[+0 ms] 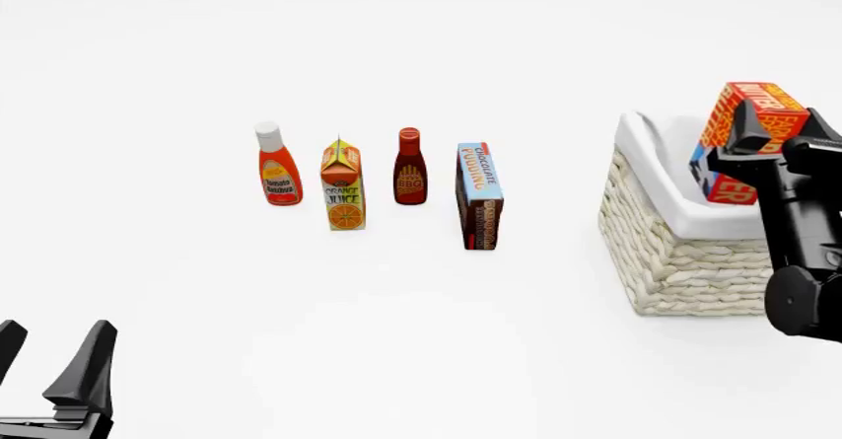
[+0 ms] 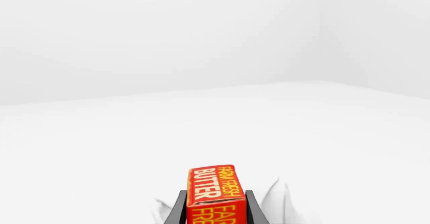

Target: Pick the butter and place it in the basket.

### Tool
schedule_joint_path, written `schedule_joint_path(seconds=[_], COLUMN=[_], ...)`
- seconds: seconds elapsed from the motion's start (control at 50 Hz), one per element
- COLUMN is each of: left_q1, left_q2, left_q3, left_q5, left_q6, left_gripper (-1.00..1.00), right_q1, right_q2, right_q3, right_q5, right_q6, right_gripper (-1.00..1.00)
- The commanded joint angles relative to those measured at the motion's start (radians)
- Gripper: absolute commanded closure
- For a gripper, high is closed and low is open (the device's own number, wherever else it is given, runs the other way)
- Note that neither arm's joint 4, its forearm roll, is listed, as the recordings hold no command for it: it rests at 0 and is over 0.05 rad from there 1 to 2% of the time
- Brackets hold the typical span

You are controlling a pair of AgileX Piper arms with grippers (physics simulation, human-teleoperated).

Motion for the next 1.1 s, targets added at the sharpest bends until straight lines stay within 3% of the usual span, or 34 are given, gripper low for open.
schedule_joint_path(seconds=[0.02,0.52,0.62,0.64,1.1], left_q1=[0.0,0.0,0.0,0.0,0.0], left_q2=[0.0,0.0,0.0,0.0,0.0], left_q3=[0.0,0.0,0.0,0.0,0.0], left_q5=[0.0,0.0,0.0,0.0,0.0], left_q6=[0.0,0.0,0.0,0.0,0.0], left_gripper=[-1.0,-1.0,-1.0,-1.0,-1.0], right_q1=[-0.006,-0.016,-0.035,-0.039,-0.03], right_q2=[-0.001,0.046,0.068,0.071,0.038], right_q3=[-0.016,-0.037,-0.059,-0.06,-0.033], right_q5=[-0.01,-0.03,-0.015,-0.019,-0.021], right_q6=[0.019,0.019,0.045,0.045,0.041], right_gripper=[1.0,1.0,1.0,-1.0,-1.0])
